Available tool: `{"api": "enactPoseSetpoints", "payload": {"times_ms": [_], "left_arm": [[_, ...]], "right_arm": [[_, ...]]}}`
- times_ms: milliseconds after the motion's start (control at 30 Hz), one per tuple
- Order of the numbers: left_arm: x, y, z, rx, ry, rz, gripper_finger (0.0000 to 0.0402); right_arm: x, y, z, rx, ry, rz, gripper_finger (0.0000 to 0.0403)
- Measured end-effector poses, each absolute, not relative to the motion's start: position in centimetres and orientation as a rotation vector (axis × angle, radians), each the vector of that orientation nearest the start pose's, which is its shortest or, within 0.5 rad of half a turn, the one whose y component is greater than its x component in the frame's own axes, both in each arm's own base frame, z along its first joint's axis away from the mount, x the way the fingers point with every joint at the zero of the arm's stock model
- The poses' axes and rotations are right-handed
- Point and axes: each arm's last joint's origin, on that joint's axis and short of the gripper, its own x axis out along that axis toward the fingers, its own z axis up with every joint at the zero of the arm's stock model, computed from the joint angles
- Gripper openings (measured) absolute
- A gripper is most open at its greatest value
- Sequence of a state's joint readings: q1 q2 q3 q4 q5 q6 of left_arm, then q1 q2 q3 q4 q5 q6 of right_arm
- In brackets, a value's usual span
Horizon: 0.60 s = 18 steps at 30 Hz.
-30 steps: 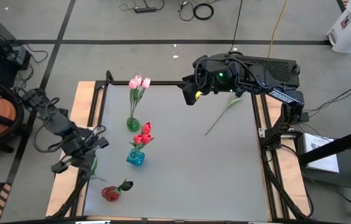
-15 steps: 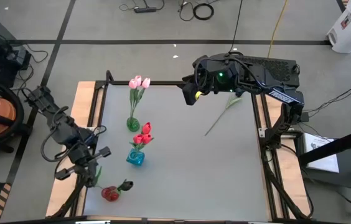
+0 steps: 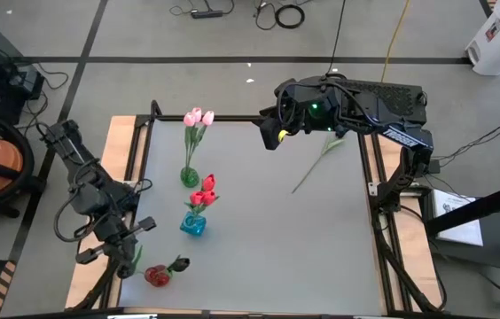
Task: Sort flowers into vase by color
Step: Put the bottom black flower into the red vase
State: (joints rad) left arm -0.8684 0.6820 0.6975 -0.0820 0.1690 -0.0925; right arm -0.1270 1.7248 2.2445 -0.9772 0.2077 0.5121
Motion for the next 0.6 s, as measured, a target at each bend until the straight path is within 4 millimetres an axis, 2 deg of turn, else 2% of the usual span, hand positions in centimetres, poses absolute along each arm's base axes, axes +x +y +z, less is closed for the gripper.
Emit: {"api": "enactPoseSetpoints", "payload": {"times_ms": [600], "left_arm": [[11.1,-14.4,31.2,0.003,0.192,-1.035,0.0001]], "right_arm": [[32.6,-4.8,49.6,0.48,0.364,-0.439,0.0169]]}}
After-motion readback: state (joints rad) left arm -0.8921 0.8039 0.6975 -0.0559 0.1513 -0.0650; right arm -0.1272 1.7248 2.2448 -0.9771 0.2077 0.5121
